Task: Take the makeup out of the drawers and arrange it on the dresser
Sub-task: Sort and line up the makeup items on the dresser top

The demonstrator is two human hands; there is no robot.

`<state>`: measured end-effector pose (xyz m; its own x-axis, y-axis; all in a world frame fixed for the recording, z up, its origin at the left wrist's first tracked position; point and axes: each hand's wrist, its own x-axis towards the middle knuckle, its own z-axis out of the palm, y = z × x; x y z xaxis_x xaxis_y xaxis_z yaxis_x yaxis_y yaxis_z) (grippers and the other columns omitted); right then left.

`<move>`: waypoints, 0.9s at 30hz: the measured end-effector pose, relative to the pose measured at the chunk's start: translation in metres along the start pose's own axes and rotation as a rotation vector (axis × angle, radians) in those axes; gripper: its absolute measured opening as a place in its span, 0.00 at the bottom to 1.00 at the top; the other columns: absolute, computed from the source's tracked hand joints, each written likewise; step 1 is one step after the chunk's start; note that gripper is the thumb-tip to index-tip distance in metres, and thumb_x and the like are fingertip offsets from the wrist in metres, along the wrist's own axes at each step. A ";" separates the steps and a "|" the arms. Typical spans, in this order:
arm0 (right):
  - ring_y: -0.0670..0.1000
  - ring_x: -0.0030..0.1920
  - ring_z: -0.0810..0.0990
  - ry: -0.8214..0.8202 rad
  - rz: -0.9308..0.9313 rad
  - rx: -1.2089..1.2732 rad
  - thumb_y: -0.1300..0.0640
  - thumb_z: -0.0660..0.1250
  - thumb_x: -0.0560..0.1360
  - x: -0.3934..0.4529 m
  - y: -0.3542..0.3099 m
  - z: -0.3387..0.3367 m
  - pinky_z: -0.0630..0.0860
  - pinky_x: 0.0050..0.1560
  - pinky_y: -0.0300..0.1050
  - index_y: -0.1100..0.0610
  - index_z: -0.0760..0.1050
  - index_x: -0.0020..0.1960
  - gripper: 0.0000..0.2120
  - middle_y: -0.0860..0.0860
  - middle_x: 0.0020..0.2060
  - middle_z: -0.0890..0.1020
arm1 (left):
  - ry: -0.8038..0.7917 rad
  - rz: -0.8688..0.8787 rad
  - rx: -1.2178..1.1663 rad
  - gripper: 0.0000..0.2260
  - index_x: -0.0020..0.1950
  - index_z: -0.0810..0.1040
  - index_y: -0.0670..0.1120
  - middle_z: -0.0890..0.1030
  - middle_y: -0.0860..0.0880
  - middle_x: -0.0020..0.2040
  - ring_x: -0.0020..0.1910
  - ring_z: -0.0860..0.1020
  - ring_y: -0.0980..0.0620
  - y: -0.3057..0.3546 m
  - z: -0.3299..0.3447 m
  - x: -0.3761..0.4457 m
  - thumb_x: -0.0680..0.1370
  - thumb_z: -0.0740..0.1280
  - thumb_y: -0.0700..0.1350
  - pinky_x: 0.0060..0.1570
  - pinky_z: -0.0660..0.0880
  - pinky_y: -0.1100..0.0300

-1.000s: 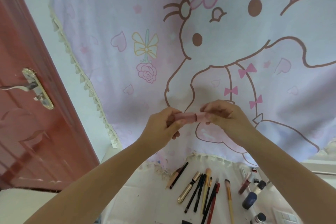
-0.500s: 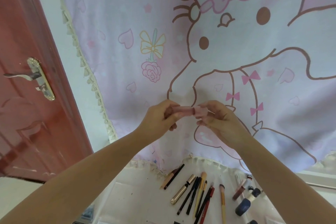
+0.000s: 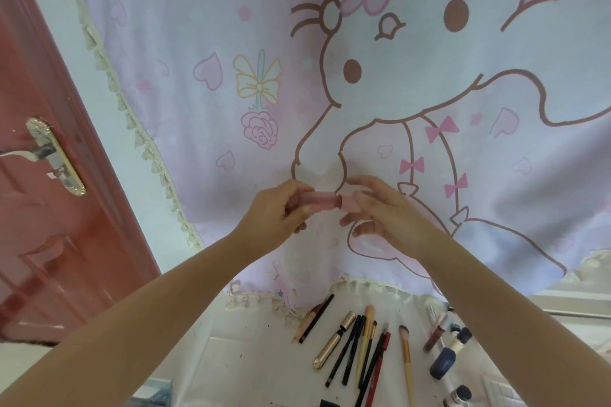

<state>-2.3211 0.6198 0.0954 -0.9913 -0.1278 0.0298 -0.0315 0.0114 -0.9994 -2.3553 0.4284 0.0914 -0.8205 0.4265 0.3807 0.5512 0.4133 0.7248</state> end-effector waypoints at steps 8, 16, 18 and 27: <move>0.47 0.27 0.74 0.024 0.076 -0.093 0.62 0.62 0.76 0.002 0.009 -0.003 0.72 0.29 0.36 0.58 0.75 0.43 0.05 0.53 0.32 0.76 | -0.059 -0.047 -0.047 0.05 0.49 0.71 0.49 0.76 0.56 0.33 0.28 0.76 0.68 -0.012 0.015 -0.004 0.77 0.64 0.40 0.33 0.74 0.75; 0.45 0.35 0.77 -0.004 0.192 -0.198 0.74 0.62 0.71 0.004 0.062 -0.010 0.77 0.38 0.34 0.56 0.75 0.41 0.13 0.52 0.37 0.78 | -0.227 -0.289 -0.115 0.05 0.43 0.70 0.50 0.77 0.55 0.35 0.27 0.76 0.62 -0.060 0.058 -0.029 0.78 0.63 0.44 0.29 0.73 0.74; 0.43 0.35 0.78 -0.040 0.217 -0.304 0.73 0.64 0.70 0.006 0.081 -0.012 0.77 0.39 0.33 0.55 0.75 0.41 0.14 0.50 0.37 0.79 | -0.278 -0.340 -0.075 0.03 0.45 0.71 0.47 0.76 0.55 0.35 0.30 0.75 0.61 -0.073 0.070 -0.037 0.78 0.62 0.45 0.31 0.72 0.73; 0.49 0.46 0.75 -0.312 0.223 -0.858 0.66 0.64 0.73 0.021 0.158 -0.019 0.75 0.47 0.35 0.59 0.73 0.50 0.07 0.54 0.48 0.79 | -0.505 -0.406 0.232 0.13 0.39 0.71 0.45 0.73 0.48 0.36 0.35 0.71 0.51 -0.121 0.117 -0.063 0.79 0.60 0.52 0.32 0.63 0.68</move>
<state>-2.3494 0.6375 -0.0612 -0.9105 -0.2934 -0.2913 -0.0512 0.7792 -0.6247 -2.3528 0.4452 -0.0874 -0.8283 0.5012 -0.2504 0.2795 0.7570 0.5906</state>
